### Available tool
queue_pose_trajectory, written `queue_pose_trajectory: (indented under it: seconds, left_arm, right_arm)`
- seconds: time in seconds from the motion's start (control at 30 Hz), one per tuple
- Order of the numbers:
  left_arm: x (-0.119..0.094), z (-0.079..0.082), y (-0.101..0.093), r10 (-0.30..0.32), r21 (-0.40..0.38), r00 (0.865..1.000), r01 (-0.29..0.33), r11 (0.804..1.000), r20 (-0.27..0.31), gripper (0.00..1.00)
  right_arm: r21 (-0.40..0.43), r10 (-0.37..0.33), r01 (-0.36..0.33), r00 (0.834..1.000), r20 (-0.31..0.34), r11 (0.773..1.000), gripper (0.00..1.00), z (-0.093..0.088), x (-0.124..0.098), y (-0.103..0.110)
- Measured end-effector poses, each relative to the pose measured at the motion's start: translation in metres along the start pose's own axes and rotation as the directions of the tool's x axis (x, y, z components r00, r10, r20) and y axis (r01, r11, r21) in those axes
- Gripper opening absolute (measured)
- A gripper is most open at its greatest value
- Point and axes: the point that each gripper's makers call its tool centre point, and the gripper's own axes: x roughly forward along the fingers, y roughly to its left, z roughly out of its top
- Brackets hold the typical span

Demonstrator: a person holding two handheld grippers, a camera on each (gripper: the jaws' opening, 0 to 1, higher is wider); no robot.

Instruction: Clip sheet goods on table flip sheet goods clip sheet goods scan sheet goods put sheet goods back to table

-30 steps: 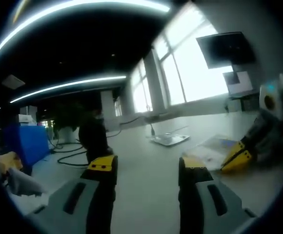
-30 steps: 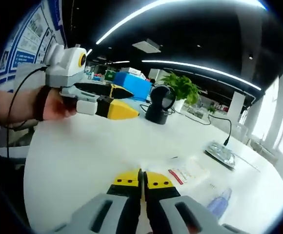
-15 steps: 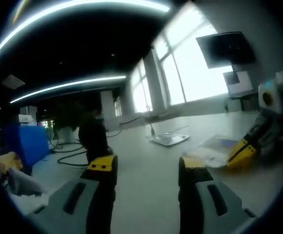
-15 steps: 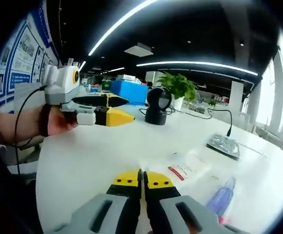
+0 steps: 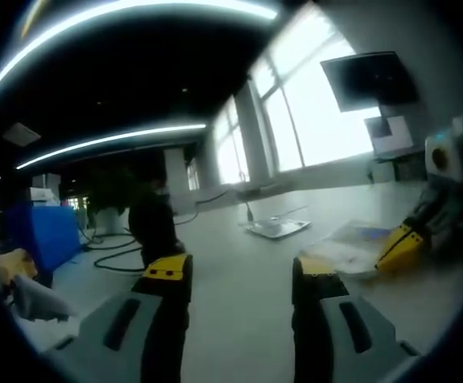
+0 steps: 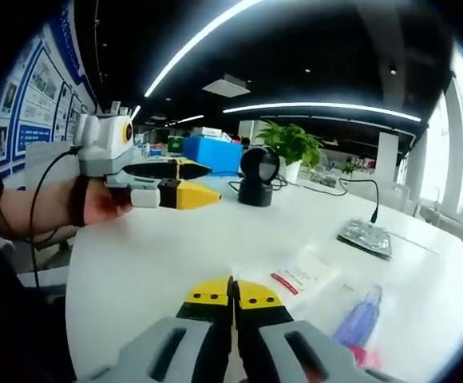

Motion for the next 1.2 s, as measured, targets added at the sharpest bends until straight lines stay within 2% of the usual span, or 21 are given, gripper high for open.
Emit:
queue_pose_trajectory:
  seconds: [0.17,0.27,0.33,0.4,0.57,0.97,1.1,1.2]
  left_arm:
    - [0.000,0.000,0.000,-0.001,-0.001,1.000,0.001,1.000,0.000,0.43]
    - [0.000,0.000,-0.001,-0.002,0.000,1.000,0.002,1.000,0.001,0.42]
    - [0.000,0.000,-0.001,-0.003,0.002,1.000,0.003,1.000,0.001,0.42]
    - [0.000,0.000,-0.002,-0.002,0.002,1.000,0.002,1.000,0.000,0.42]
    - [0.000,0.000,-0.003,-0.001,0.006,1.000,0.001,1.000,-0.005,0.42]
    - [-0.001,0.001,-0.004,-0.001,0.004,1.000,0.001,1.000,-0.004,0.42]
    - [0.000,0.000,-0.004,-0.003,0.002,1.000,0.003,1.000,-0.002,0.42]
    - [0.000,0.001,-0.004,-0.002,0.000,1.000,0.002,1.000,-0.001,0.42]
  right_arm:
    - [-0.027,0.009,-0.009,1.000,0.003,1.000,0.00,-0.003,-0.016,0.002]
    - [-0.096,0.008,-0.007,1.000,0.017,0.995,0.00,-0.004,-0.023,0.006]
    - [-0.169,0.010,-0.005,0.999,0.031,0.986,0.00,-0.007,-0.022,0.009]
    - [-0.162,0.009,-0.004,0.999,0.032,0.987,0.00,-0.010,-0.020,0.013]
    - [-0.275,-0.019,0.031,0.999,0.044,0.961,0.05,-0.008,-0.016,0.014]
    - [-0.311,-0.050,0.060,0.998,0.040,0.949,0.12,0.000,0.001,0.011]
    - [-0.280,-0.061,0.065,0.998,0.022,0.958,0.12,-0.001,0.006,0.007]
    - [-0.236,-0.070,0.068,0.998,-0.001,0.969,0.07,-0.004,0.010,0.005]
